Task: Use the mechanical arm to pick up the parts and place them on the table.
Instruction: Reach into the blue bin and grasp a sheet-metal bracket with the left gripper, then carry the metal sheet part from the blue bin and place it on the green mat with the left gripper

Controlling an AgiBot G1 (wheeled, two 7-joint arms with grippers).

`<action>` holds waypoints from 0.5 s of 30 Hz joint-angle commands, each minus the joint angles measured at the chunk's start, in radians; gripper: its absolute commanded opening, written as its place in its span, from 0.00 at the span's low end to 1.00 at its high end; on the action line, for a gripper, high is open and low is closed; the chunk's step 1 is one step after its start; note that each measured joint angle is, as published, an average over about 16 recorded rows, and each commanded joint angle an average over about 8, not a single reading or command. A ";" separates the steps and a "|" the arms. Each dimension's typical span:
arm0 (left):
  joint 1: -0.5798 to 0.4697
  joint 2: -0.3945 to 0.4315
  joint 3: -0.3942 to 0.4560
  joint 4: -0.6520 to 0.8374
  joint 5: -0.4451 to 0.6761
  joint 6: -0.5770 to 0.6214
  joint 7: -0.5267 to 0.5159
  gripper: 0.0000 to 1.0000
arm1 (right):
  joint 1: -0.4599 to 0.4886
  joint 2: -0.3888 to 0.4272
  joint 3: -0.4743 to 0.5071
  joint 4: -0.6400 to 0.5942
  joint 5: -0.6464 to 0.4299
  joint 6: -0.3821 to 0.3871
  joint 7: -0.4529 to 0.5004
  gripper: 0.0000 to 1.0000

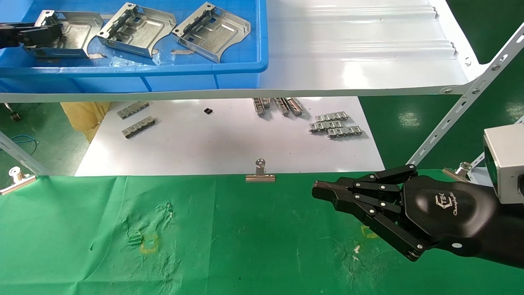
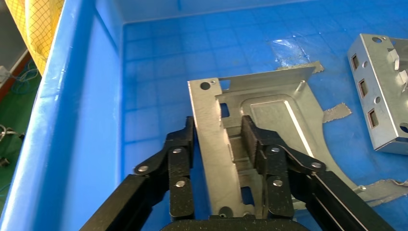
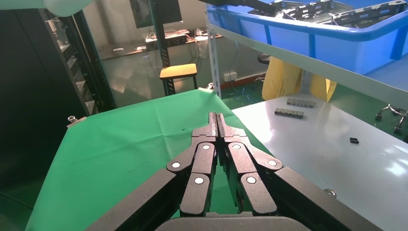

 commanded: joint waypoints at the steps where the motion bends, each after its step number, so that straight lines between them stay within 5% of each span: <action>1: 0.004 -0.004 0.002 -0.012 0.005 -0.003 -0.011 0.00 | 0.000 0.000 0.000 0.000 0.000 0.000 0.000 0.00; 15: 0.048 -0.027 -0.042 -0.107 -0.055 -0.066 0.004 0.00 | 0.000 0.000 0.000 0.000 0.000 0.000 0.000 0.00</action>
